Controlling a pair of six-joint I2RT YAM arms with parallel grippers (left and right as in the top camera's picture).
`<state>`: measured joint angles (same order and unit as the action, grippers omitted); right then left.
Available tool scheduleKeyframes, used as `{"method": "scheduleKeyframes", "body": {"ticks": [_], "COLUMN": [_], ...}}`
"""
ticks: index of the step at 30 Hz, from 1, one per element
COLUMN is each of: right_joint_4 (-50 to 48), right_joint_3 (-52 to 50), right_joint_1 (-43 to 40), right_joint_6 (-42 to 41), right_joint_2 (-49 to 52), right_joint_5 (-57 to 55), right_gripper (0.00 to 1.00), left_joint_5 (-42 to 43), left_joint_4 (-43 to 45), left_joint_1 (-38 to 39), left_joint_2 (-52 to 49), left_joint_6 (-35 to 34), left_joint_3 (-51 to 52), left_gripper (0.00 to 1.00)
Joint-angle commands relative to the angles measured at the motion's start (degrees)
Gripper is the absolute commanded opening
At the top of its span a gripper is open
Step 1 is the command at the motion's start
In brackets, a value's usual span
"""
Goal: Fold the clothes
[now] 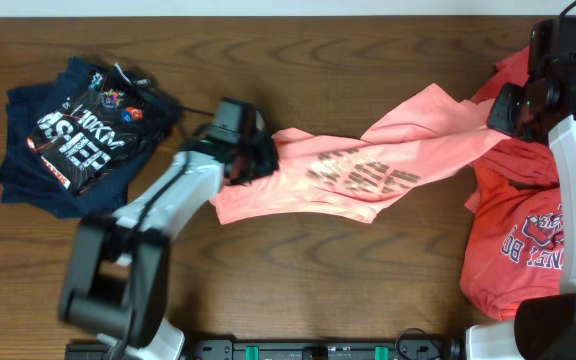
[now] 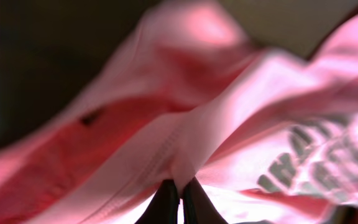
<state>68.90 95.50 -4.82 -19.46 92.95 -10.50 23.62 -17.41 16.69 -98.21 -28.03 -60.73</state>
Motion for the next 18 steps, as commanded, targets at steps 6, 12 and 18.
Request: {"method": "scheduleKeyframes", "body": {"ticks": [6, 12, 18], "right_joint_4": [-19.78, -34.16, -28.57], "right_joint_3": [0.00, 0.02, 0.02], "right_joint_1": [-0.48, -0.48, -0.48], "right_joint_6": [1.53, 1.53, 3.34], "right_joint_2": [-0.04, -0.04, -0.04], "right_joint_5": [10.75, 13.75, 13.77], "right_gripper": [0.01, 0.01, 0.01], "left_joint_5": [-2.67, -2.14, 6.01], "left_joint_4": [7.19, 8.72, -5.31], "left_joint_1": [-12.81, -18.29, -19.61], "left_joint_2": [9.27, 9.07, 10.01], "left_joint_6": [2.95, 2.95, 3.34], "left_joint_3": [-13.97, -25.24, -30.91], "left_gripper": [0.06, 0.06, 0.06]}}
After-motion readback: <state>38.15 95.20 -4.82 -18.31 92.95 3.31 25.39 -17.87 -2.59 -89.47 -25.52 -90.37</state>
